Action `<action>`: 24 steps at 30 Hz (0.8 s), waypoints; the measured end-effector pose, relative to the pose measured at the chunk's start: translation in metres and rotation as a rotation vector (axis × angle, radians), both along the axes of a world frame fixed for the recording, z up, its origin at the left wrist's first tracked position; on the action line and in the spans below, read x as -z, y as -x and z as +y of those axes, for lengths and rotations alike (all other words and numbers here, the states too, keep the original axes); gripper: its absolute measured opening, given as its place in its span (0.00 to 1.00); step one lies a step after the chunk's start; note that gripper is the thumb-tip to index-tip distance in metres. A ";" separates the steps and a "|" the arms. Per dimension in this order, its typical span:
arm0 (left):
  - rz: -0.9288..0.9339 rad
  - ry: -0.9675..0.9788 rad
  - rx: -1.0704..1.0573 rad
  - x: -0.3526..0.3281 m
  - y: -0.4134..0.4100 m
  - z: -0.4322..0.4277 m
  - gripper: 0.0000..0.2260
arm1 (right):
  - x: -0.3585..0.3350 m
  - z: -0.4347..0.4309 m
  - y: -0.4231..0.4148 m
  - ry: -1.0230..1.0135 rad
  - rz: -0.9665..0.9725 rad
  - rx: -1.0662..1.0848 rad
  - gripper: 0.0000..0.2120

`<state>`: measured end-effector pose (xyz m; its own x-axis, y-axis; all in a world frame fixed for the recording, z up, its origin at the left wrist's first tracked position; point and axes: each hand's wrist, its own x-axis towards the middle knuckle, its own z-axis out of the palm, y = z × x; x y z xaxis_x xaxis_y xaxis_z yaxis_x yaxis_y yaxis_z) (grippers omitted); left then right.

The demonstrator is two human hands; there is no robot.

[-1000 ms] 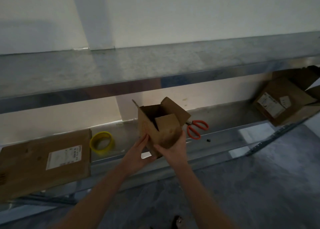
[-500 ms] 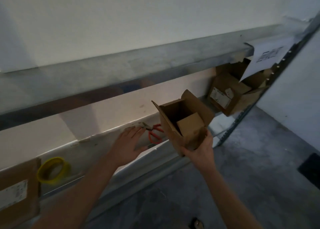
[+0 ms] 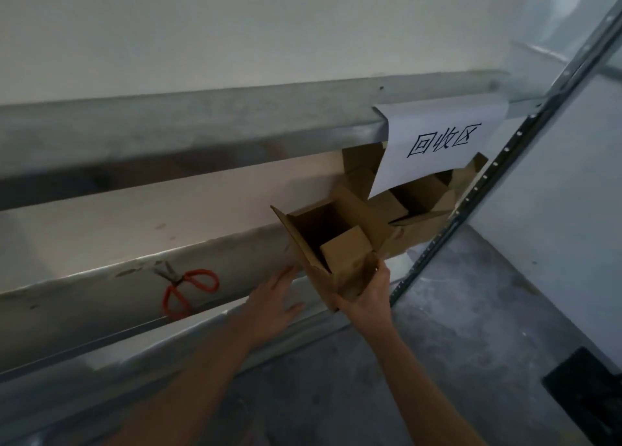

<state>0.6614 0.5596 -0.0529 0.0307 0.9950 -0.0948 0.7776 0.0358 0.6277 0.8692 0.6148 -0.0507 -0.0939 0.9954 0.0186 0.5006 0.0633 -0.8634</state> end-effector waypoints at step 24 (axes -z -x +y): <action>-0.448 0.107 -0.364 0.047 -0.046 0.103 0.22 | 0.057 0.080 0.014 0.276 0.196 0.250 0.32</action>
<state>0.7070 0.6624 -0.0999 -0.2508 0.9348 -0.2515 0.3629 0.3317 0.8708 0.8551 0.6952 -0.1079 0.1297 0.9572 -0.2588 0.2960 -0.2865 -0.9112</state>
